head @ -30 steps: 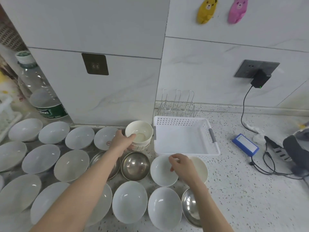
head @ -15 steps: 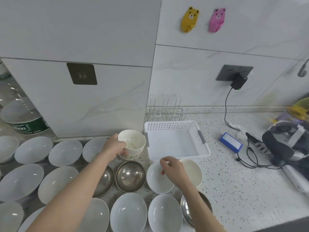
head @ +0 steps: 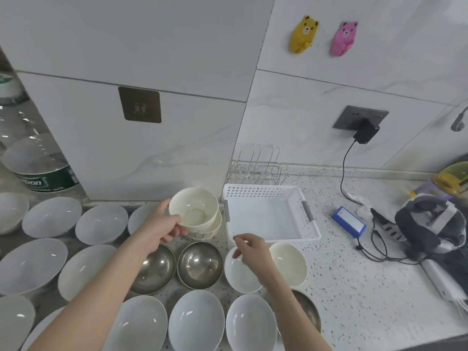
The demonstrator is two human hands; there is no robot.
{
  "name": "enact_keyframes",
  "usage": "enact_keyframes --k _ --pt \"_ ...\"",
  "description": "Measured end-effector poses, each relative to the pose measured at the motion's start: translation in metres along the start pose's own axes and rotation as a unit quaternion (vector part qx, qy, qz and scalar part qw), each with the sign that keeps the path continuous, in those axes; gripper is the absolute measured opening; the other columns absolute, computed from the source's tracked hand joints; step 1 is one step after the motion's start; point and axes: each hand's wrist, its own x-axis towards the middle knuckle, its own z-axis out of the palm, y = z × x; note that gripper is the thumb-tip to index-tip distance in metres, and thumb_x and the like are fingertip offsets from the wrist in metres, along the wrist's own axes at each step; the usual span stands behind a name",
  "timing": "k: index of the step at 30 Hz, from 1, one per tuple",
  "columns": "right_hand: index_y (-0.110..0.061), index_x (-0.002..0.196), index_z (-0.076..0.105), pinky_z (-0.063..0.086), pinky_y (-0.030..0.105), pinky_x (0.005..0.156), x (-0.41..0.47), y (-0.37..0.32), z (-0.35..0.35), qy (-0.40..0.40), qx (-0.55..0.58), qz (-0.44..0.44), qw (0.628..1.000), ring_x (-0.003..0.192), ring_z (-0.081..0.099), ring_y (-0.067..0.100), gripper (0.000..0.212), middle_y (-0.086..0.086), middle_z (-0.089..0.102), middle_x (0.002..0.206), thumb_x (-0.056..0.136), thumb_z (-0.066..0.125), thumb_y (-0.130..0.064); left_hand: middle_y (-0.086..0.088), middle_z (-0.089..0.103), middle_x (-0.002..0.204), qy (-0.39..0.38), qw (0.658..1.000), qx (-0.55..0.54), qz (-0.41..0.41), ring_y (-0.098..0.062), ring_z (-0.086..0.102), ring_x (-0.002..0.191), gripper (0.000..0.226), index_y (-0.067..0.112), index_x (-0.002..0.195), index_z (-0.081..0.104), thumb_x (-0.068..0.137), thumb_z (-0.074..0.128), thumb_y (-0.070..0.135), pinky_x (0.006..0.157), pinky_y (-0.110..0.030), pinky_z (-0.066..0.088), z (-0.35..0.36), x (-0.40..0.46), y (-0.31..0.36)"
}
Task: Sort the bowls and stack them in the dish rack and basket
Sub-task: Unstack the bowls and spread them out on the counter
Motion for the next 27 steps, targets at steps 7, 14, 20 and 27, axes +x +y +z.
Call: enact_keyframes --k 7,14,20,27 --pt "-0.015 0.124 0.054 0.051 0.024 0.067 0.016 -0.018 0.042 0.005 -0.005 0.039 0.999 0.075 0.065 0.004 0.033 0.002 0.071 0.094 0.095 0.044 -0.027 -0.024 0.064 0.078 0.024 0.993 -0.113 0.007 -0.013 0.06 0.042 0.054 0.031 0.122 0.045 0.089 0.038 -0.011 0.032 -0.014 0.026 -0.038 -0.024 -0.014" --pt "-0.003 0.124 0.05 0.049 0.034 0.068 0.038 -0.032 0.071 0.002 -0.027 0.079 0.997 0.063 0.058 0.018 0.042 0.018 0.072 0.095 0.094 0.041 -0.031 -0.022 0.059 0.072 0.05 0.987 -0.156 0.005 -0.008 0.052 0.034 0.048 0.022 0.127 0.042 0.092 0.038 -0.011 0.031 -0.017 0.028 -0.065 -0.043 -0.033" --pt "-0.004 0.129 0.046 0.048 0.038 0.069 0.049 -0.034 0.087 0.016 -0.016 0.12 0.992 0.065 0.062 0.022 0.041 0.009 0.069 0.075 0.093 0.042 -0.024 -0.022 0.057 0.074 0.054 0.98 -0.191 -0.014 -0.007 0.051 0.033 0.046 0.022 0.124 0.04 0.093 0.038 -0.011 0.031 -0.016 0.028 -0.075 -0.054 -0.044" --pt "-0.001 0.128 0.048 0.04 0.027 0.056 0.053 -0.041 0.091 0.034 0.009 0.14 0.99 0.06 0.06 0.018 0.04 0.007 0.065 0.065 0.09 0.04 -0.01 -0.024 0.061 0.072 0.074 0.974 -0.21 -0.04 -0.01 0.051 0.035 0.046 0.024 0.121 0.043 0.091 0.039 -0.011 0.032 -0.016 0.029 -0.08 -0.059 -0.057"
